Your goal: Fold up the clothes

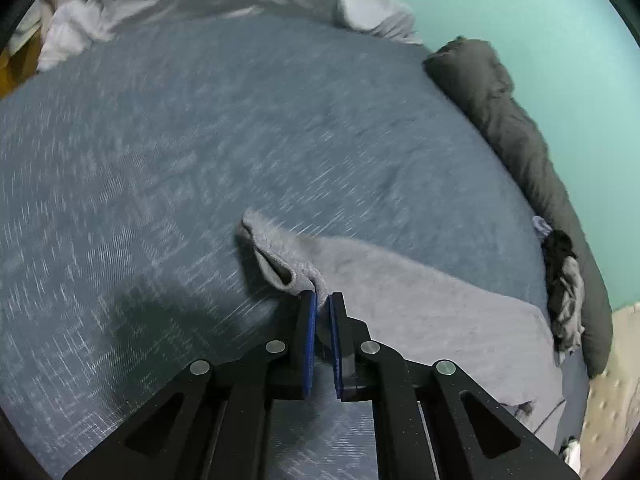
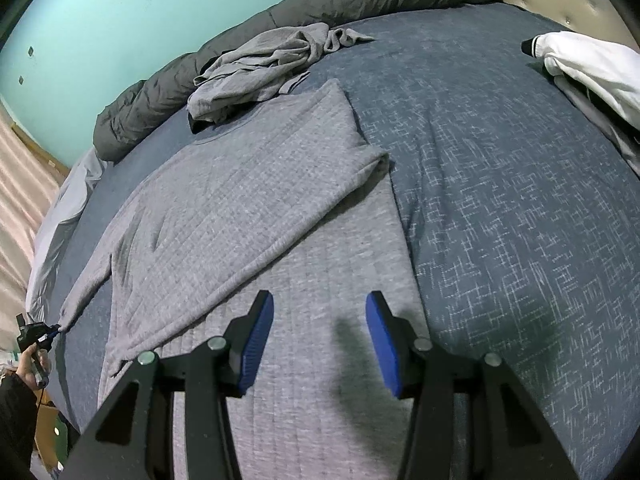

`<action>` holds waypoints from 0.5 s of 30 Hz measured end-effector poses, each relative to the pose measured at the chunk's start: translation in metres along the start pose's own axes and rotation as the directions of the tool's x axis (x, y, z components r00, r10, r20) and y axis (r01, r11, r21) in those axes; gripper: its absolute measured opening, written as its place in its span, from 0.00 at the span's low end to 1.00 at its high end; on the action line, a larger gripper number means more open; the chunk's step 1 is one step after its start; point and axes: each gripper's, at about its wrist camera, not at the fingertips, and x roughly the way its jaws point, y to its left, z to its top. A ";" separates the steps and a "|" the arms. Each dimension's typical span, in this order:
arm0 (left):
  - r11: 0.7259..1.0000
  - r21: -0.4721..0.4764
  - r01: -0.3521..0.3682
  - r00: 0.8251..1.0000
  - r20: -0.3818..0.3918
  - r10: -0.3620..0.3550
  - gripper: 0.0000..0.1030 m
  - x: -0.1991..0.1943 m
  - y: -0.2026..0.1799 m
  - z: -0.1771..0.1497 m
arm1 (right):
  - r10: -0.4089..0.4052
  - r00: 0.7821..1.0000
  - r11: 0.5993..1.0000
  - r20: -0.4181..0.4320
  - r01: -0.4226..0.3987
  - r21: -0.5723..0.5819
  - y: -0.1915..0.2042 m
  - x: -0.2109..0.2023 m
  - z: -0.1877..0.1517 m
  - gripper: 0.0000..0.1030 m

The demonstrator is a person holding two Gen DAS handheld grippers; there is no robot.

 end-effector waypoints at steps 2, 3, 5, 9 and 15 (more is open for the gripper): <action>0.999 0.028 0.020 1.000 0.023 -0.020 0.07 -0.011 -0.012 0.007 | 0.000 1.000 1.000 -0.001 0.000 0.004 -0.002 0.000 0.001 0.47; 0.998 0.043 0.035 0.999 0.034 -0.037 0.07 -0.018 -0.021 0.012 | 0.001 1.000 1.000 0.000 -0.001 0.005 -0.002 -0.001 0.001 0.47; 0.995 0.073 0.063 0.996 0.052 -0.067 0.07 -0.027 -0.040 0.018 | 0.004 1.000 1.000 0.006 -0.004 0.010 -0.003 -0.004 0.003 0.47; 0.978 0.148 0.149 0.985 0.067 -0.160 0.07 -0.060 -0.088 0.024 | 0.016 1.000 1.000 0.020 -0.016 0.009 -0.002 -0.010 0.005 0.47; 0.917 0.300 0.265 0.955 0.048 -0.292 0.00 -0.093 -0.186 0.007 | 0.041 0.998 0.999 0.040 -0.042 0.033 -0.005 -0.022 0.007 0.47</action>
